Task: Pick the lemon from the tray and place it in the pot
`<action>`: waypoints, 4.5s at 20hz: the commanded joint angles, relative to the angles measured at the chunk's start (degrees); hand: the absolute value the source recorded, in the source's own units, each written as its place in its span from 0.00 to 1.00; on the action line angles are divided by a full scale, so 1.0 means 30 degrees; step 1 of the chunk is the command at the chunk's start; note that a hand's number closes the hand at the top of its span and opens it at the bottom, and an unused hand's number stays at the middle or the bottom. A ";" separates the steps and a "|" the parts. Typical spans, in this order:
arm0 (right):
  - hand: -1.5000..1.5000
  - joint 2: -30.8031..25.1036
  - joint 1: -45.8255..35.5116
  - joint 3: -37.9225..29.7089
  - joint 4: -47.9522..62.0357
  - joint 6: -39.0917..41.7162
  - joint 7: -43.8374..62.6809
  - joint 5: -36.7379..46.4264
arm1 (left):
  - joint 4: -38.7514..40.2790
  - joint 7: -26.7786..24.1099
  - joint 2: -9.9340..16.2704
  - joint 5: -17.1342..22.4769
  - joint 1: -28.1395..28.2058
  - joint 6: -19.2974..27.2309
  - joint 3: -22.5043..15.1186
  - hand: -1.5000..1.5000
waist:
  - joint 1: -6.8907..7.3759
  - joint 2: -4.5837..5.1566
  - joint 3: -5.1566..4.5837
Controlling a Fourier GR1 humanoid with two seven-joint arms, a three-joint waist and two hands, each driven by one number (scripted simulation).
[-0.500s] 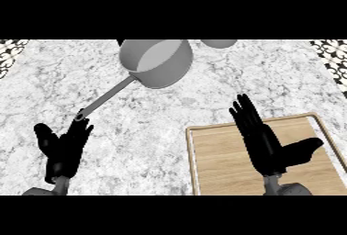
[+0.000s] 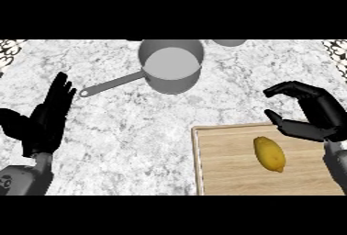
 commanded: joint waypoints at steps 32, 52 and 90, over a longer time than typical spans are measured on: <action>0.00 -0.6179 -0.1656 0.3504 -0.2482 1.0667 -0.2145 1.0136 | -0.0753 0.1040 -0.0839 -0.1376 -0.0571 -0.1167 0.1936 0.50 | -0.0532 0.0007 -0.0014; 0.00 -0.1691 0.1009 0.2400 -0.3476 1.0854 -0.1267 1.6770 | -0.1676 0.1772 -0.2653 -0.3321 -0.0131 -0.2591 0.3391 0.50 | -0.0511 0.0012 -0.0012; 1.00 1.0488 -0.1368 0.8231 -0.1330 0.6207 0.7572 2.4124 | -0.1000 0.2080 -0.3858 -0.4279 -0.1210 -0.4703 0.4287 0.50 | 0.1077 -0.0035 -0.0064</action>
